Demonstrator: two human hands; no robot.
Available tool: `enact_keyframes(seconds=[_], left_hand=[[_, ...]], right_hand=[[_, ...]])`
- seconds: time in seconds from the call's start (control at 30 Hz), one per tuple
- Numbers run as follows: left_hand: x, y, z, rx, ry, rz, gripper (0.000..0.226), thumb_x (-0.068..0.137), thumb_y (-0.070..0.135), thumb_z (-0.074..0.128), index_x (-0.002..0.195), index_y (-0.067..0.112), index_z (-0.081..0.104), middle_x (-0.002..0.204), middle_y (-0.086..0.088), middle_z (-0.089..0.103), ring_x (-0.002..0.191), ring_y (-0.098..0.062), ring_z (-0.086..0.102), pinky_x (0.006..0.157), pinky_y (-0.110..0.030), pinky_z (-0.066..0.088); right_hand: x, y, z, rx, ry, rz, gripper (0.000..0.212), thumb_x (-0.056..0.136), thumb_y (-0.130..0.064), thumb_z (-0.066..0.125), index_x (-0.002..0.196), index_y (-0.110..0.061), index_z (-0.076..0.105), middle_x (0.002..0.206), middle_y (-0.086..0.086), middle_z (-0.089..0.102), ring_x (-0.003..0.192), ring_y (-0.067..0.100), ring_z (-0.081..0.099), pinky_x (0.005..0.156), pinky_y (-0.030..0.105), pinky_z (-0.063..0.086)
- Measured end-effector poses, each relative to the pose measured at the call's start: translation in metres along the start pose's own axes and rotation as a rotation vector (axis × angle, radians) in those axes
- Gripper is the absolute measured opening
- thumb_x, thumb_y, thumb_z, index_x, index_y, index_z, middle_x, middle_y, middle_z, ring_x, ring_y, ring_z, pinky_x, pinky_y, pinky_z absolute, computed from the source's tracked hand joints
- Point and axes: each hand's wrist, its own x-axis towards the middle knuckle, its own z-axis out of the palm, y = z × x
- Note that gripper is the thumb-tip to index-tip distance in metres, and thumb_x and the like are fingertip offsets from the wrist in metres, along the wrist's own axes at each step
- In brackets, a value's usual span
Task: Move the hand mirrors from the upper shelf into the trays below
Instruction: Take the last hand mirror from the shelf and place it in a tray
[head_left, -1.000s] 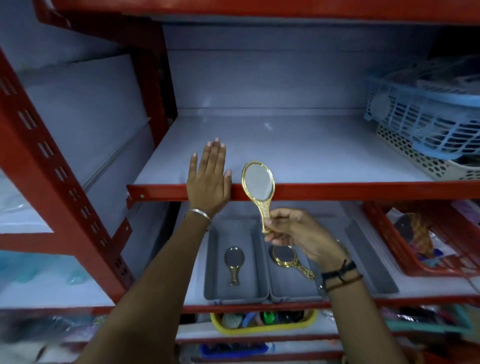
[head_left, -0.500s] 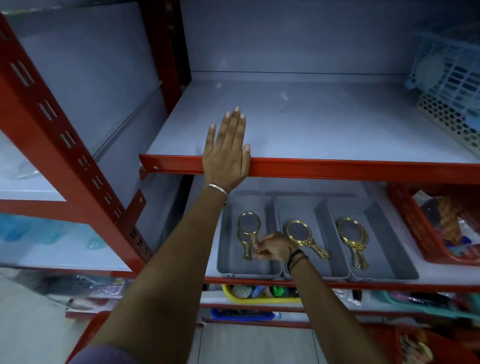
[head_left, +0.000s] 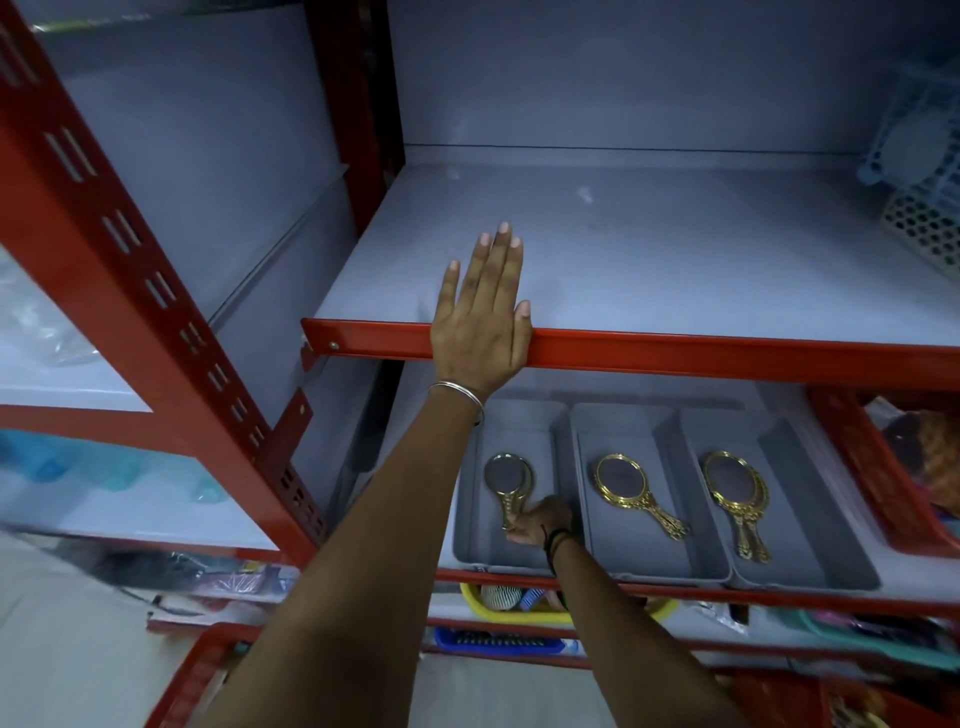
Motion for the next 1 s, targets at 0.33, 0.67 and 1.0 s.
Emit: enact_keyframes(seconds=[0.33,0.67,1.0], left_hand=[[-0.048,0.009,0.003,-0.283,0.045,-0.051,0.060,0.091,0.026,0.033,0.148,0.012,0.020,0.158,-0.008,0.022,0.148,-0.006,-0.007,0.119,-0.030,-0.014],[-0.168,0.015,0.050,-0.436,-0.409,-0.218,0.050,0.088,0.023,0.034,0.132,0.008,0.050,0.138,-0.012,0.054,0.116,-0.026,0.059,0.088,-0.035,0.051],[-0.182,0.033,0.135,-0.226,-1.096,-0.837,0.062,0.090,0.015,0.052,0.143,-0.004,0.027,0.144,-0.018,0.028,0.131,-0.036,0.038,0.103,-0.040,0.042]], right_hand=[[-0.022,0.004,-0.011,-0.038,0.151,-0.104,0.034,0.078,-0.009,0.062,0.045,-0.011,0.055,0.058,0.012,0.061,0.062,0.023,0.061,0.064,0.041,0.057],[-0.016,-0.005,-0.018,-0.119,0.192,-0.273,0.040,0.083,0.004,0.042,0.054,-0.021,0.032,0.064,0.002,0.046,0.075,0.021,0.047,0.058,0.024,0.030],[0.016,-0.008,-0.022,-0.250,0.119,-0.381,0.041,0.079,0.012,0.039,0.060,-0.023,0.039,0.097,0.022,0.063,0.084,0.018,0.050,0.069,0.023,0.035]])
